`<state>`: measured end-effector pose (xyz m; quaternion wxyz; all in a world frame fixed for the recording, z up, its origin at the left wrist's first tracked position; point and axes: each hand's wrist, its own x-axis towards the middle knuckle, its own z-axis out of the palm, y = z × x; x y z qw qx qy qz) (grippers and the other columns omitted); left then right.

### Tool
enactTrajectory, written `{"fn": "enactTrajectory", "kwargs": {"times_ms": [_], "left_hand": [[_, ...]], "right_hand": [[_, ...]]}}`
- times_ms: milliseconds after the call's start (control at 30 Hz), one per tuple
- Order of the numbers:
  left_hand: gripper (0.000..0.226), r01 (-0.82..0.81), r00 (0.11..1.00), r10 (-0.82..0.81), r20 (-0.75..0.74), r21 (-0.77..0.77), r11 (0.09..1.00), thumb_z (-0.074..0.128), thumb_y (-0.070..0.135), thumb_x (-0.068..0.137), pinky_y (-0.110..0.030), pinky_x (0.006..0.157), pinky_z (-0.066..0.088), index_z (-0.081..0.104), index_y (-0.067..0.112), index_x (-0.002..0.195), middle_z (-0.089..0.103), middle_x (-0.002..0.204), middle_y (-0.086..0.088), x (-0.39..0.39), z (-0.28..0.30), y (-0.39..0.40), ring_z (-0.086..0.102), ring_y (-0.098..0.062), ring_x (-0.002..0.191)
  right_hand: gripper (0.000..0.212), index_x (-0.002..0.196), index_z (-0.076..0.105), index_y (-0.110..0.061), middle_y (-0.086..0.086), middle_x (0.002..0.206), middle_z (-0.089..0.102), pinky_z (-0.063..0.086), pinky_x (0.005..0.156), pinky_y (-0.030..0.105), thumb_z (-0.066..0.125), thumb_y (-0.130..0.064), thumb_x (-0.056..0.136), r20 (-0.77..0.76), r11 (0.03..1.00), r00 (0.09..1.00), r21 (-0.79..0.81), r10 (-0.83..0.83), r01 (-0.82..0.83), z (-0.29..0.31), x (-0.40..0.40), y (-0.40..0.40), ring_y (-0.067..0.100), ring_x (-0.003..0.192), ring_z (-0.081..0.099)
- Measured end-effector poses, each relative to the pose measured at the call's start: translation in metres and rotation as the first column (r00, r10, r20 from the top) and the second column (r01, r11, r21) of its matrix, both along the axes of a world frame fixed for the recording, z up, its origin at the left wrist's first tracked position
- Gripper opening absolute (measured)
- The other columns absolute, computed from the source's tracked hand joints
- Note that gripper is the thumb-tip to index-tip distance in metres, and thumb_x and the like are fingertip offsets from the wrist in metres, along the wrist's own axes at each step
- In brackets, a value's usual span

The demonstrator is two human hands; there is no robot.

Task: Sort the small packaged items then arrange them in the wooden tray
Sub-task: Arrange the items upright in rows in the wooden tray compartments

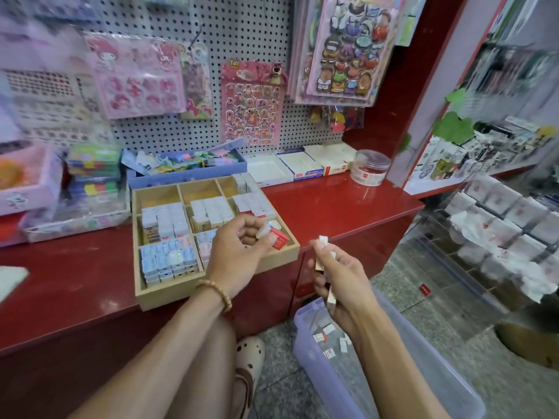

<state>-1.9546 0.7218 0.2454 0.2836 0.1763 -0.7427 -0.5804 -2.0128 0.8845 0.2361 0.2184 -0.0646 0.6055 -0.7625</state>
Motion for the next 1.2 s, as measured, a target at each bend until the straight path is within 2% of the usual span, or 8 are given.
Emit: {"fn": "enactTrajectory", "kwargs": {"times_ms": [100,267,367,500,600,733,900,1200], "left_hand": [[0.020,-0.052,0.995,0.064,0.079,-0.143,0.988,0.075,0.010,0.081,-0.017,0.065,0.051,0.062,0.025,0.081,0.064,0.080,0.006,-0.019,0.004,-0.035,0.058,-0.003,0.071],[0.013,0.003,0.939,0.160,0.305,-0.471,0.882,0.071,0.022,0.084,-0.031,0.072,0.053,0.061,0.026,0.092,0.062,0.088,0.011,-0.062,-0.003,-0.083,0.061,-0.012,0.081],[0.016,0.064,0.911,0.187,0.367,-0.574,0.816,0.070,0.021,0.083,-0.035,0.076,0.054,0.062,0.026,0.096,0.060,0.088,0.010,-0.084,-0.009,-0.094,0.062,-0.016,0.084],[0.015,0.134,0.882,0.251,0.398,-0.723,0.677,0.073,0.030,0.082,-0.036,0.093,0.036,0.060,0.028,0.090,0.064,0.094,0.010,-0.104,-0.018,-0.101,0.059,-0.017,0.096],[0.017,0.174,0.869,0.263,0.420,-0.755,0.632,0.073,0.035,0.081,-0.036,0.089,0.030,0.059,0.029,0.086,0.064,0.094,0.011,-0.114,-0.024,-0.105,0.057,-0.015,0.096],[0.018,0.239,0.852,0.267,0.450,-0.789,0.567,0.073,0.035,0.077,-0.035,0.080,0.028,0.056,0.030,0.078,0.059,0.083,0.013,-0.123,-0.027,-0.109,0.056,-0.014,0.090],[0.019,0.217,0.870,0.214,0.444,-0.735,0.642,0.076,0.041,0.075,-0.037,0.089,0.032,0.065,0.029,0.084,0.061,0.080,0.014,-0.123,-0.027,-0.116,0.056,-0.011,0.083],[0.012,0.220,0.892,0.158,0.423,-0.713,0.666,0.074,0.036,0.080,-0.032,0.084,0.028,0.068,0.027,0.087,0.064,0.082,0.015,-0.122,-0.022,-0.110,0.059,-0.009,0.087]], "right_hand": [[0.029,0.097,0.069,-0.006,0.005,0.069,0.051,0.026,0.037,0.019,0.062,-0.034,0.096,0.043,0.999,0.999,0.030,-0.032,0.030,0.001,-0.013,-0.009,0.010,0.047,0.035],[0.018,0.084,0.071,-0.006,0.016,0.081,0.052,0.025,0.037,0.022,0.060,-0.015,0.095,0.041,0.997,0.999,0.078,-0.029,0.026,-0.006,-0.036,-0.025,0.013,0.046,0.036],[0.011,0.089,0.076,-0.012,0.013,0.067,0.051,0.025,0.040,0.023,0.066,-0.016,0.092,-0.042,0.983,0.998,0.179,-0.039,0.046,-0.014,-0.048,-0.034,0.012,0.044,0.036],[0.005,0.088,0.073,-0.013,0.003,0.053,0.050,0.025,0.048,0.027,0.073,-0.018,0.089,-0.077,0.983,0.995,0.170,-0.060,0.072,-0.018,-0.060,-0.042,0.013,0.043,0.036],[0.006,0.090,0.072,-0.012,0.003,0.055,0.054,0.028,0.048,0.028,0.074,-0.017,0.088,-0.103,0.983,0.994,0.178,-0.026,0.044,-0.019,-0.064,-0.045,0.012,0.043,0.039],[0.008,0.092,0.072,-0.009,0.002,0.056,0.054,0.027,0.039,0.023,0.074,-0.015,0.088,-0.114,0.979,0.993,0.203,0.027,-0.004,-0.022,-0.067,-0.046,0.011,0.043,0.039],[0.010,0.094,0.071,-0.005,0.009,0.063,0.055,0.029,0.039,0.023,0.074,-0.013,0.088,-0.077,0.982,0.997,0.191,0.011,0.004,-0.028,-0.070,-0.046,0.011,0.043,0.039],[0.017,0.091,0.068,-0.003,0.005,0.057,0.059,0.033,0.037,0.018,0.079,-0.010,0.080,-0.065,0.989,0.996,0.142,0.054,-0.045,-0.022,-0.066,-0.050,0.008,0.038,0.041]]}}
